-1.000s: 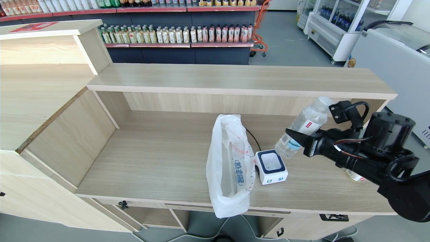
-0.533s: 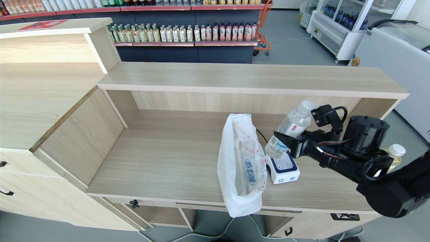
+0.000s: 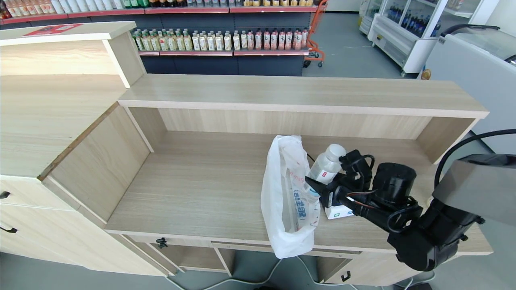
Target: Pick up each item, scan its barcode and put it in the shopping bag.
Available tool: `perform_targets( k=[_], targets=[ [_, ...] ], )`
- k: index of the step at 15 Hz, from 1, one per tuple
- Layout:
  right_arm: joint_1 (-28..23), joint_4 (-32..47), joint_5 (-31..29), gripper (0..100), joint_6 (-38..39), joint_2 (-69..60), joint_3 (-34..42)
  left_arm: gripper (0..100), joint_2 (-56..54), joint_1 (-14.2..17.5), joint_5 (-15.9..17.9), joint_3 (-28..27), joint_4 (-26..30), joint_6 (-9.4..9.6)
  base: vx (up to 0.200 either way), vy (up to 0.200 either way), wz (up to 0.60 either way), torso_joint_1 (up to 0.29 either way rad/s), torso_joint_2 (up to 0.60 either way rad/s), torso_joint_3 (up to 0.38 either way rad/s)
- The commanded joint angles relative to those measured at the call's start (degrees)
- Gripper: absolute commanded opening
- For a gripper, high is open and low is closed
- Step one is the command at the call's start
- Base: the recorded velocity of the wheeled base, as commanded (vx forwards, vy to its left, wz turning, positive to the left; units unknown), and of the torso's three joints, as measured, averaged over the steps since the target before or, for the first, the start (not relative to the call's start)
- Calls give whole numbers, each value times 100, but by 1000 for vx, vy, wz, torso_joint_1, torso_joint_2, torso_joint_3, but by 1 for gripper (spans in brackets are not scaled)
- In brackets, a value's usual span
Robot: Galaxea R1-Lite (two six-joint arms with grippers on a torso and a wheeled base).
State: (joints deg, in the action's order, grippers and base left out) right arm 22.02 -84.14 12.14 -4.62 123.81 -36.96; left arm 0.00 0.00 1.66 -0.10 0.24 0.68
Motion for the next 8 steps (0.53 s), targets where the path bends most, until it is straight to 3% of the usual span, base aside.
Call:
perform_targets(
  k=[1, 8],
  targets=[
    [84, -252, -1, 0, -39, 627, 22, 0, 0, 0, 1, 1, 2, 2, 0, 0, 0, 0, 0, 0],
    [268, -586, 7, 0, -144, 1321, -39, 0, 0, 0, 1, 1, 2, 2, 0, 0, 0, 0, 0, 0]
  ],
)
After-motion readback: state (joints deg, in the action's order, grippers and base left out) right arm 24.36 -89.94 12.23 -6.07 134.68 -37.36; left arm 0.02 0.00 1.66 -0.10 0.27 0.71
